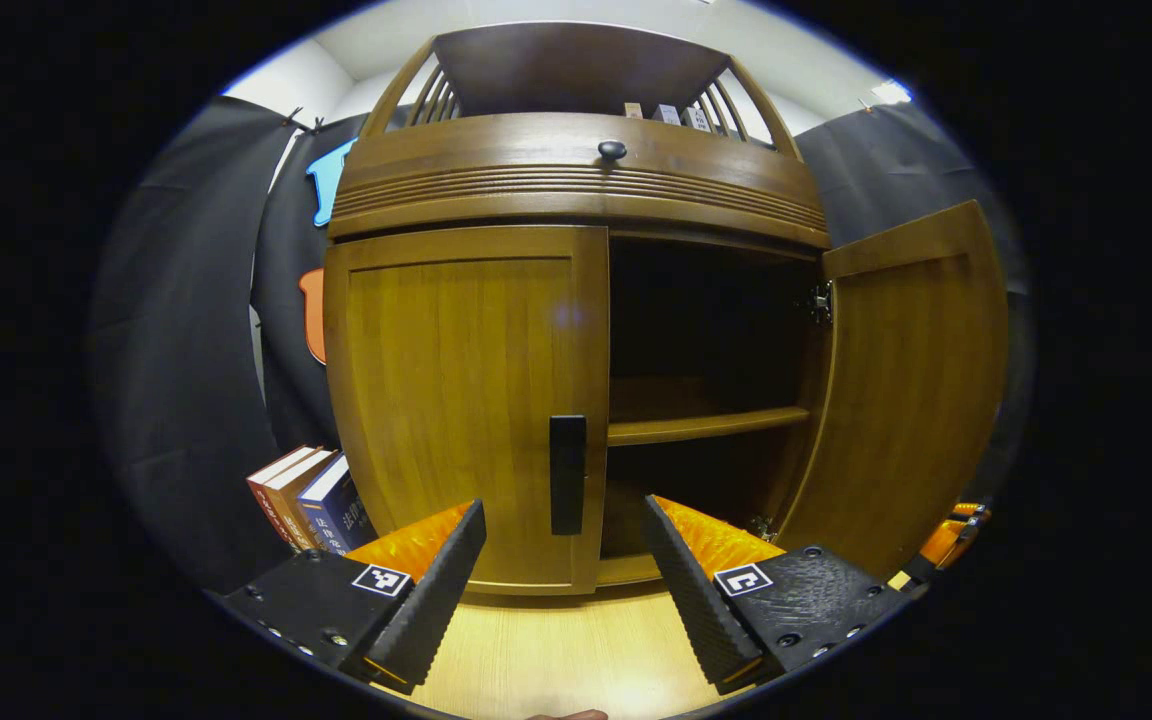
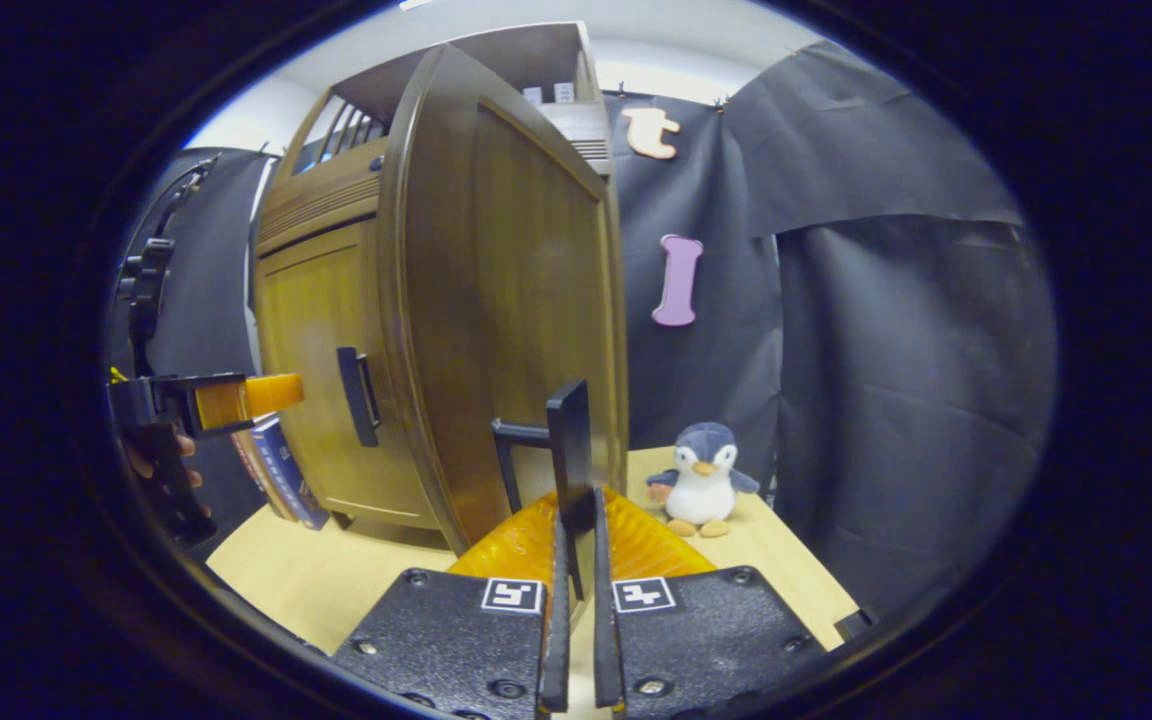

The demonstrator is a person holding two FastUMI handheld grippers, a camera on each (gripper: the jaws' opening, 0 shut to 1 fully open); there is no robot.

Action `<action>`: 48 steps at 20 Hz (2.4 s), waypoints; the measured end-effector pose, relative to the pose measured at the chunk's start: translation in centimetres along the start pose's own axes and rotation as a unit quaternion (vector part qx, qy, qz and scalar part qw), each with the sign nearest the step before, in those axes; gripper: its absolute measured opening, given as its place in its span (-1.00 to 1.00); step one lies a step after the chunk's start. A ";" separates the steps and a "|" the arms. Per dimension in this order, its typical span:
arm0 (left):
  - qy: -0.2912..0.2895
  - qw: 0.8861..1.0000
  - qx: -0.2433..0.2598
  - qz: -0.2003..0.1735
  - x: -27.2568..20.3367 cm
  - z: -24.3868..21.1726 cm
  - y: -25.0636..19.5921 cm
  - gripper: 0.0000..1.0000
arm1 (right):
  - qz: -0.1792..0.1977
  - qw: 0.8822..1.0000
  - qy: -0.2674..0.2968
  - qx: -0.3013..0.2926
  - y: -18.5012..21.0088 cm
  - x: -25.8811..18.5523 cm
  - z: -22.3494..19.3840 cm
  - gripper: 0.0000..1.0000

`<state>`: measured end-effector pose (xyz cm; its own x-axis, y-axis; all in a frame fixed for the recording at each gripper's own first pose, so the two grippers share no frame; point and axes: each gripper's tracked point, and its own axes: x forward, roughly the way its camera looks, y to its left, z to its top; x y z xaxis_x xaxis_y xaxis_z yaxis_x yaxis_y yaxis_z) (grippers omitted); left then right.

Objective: Open the right door of the double-door shoe cabinet with the right hand, and open the left door with the left hand.

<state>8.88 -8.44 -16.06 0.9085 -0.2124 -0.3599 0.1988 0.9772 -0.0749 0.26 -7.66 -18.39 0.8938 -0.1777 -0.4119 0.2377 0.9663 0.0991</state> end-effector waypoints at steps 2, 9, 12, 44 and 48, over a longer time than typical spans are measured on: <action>0.002 1.000 0.002 -0.002 0.5 -0.1 -0.3 0.89 | -0.031 0.999 0.002 0.006 -2.1 -0.1 -0.2 -0.82; 0.002 1.000 0.011 -0.010 2.0 -0.2 -1.0 0.89 | -0.039 0.999 0.010 0.011 -3.0 0.2 0.0 -0.92; -0.001 1.000 0.011 -0.013 2.9 -0.2 -1.0 0.88 | -0.043 0.999 0.010 0.011 -2.7 0.3 0.7 -0.92; 0.006 1.000 0.009 -0.013 13.5 -2.4 1.4 0.41 | -0.100 0.993 -0.062 -0.007 1.5 -5.9 5.1 -0.34; 0.001 1.000 0.017 -0.025 13.3 -2.4 0.9 0.29 | -0.099 0.993 -0.057 -0.015 2.7 -5.8 4.8 -0.13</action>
<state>20.29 -10.36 -23.20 0.8958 -0.2619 -0.3591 0.2573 0.9644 -0.0613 -2.47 -4.88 -11.39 0.8679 -0.3834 -0.3159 0.4036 0.9149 -0.0014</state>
